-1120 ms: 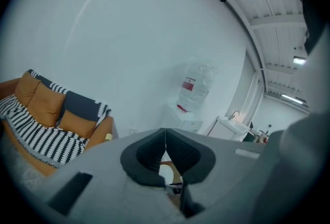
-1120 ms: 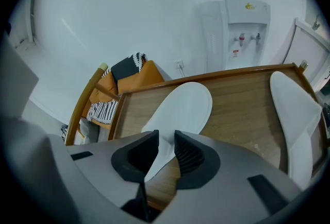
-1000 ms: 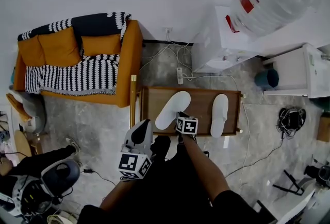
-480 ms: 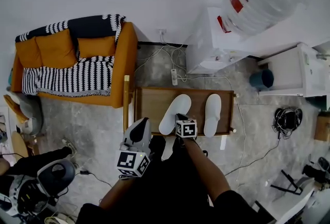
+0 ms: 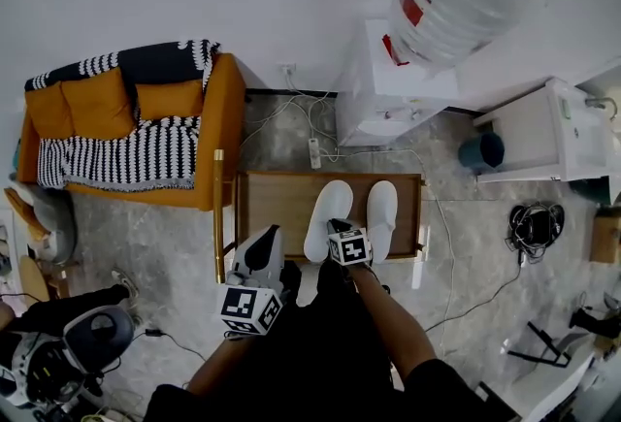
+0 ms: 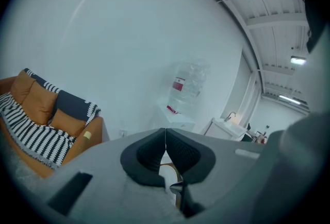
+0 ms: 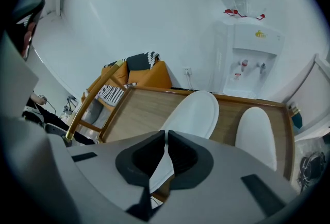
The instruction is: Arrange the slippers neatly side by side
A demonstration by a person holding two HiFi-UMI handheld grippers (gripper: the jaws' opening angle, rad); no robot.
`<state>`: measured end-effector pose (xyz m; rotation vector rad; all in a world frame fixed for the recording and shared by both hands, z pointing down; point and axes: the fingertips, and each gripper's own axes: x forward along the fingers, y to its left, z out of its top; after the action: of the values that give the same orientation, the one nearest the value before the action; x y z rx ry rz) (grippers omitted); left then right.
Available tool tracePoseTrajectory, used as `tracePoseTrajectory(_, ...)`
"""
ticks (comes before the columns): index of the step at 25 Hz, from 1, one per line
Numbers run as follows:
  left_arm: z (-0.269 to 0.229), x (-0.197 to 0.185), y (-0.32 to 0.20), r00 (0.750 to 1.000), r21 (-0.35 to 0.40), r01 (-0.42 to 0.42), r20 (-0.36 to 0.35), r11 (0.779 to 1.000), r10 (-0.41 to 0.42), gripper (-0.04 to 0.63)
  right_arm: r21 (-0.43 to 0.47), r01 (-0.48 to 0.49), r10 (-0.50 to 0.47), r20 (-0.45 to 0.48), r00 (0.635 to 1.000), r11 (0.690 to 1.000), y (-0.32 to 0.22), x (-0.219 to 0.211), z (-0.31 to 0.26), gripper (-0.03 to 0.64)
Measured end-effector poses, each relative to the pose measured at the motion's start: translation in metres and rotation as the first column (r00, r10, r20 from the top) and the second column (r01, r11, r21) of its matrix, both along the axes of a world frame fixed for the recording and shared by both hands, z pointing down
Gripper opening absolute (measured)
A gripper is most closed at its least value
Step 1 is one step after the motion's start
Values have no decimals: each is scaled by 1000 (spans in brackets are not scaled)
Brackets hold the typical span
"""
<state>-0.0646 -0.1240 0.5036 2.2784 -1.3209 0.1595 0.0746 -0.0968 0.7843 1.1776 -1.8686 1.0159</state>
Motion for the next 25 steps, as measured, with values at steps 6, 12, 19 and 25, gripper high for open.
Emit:
tracePoseTrajectory(6,-2,27,3,1000,-3,16,1,1000,-16,17,4,79,-78,-37,996,997,2,32,1,28)
tracePoseTrajectory(12,2,51,5,999,-13,44,9,999,-44,17,-4,143,-143,-37,989,990,0,54,8,26)
tracePoseTrajectory(19,5,69,6,997,-25,77,14,997,-76,17,-34,244,-246,-44,968,969,0,66,15,26)
tracePoseTrajectory(25,8,77,4,994,-33,106,20,994,-106,17,-52,298,-300,-30,954,953,-4,69,22,26)
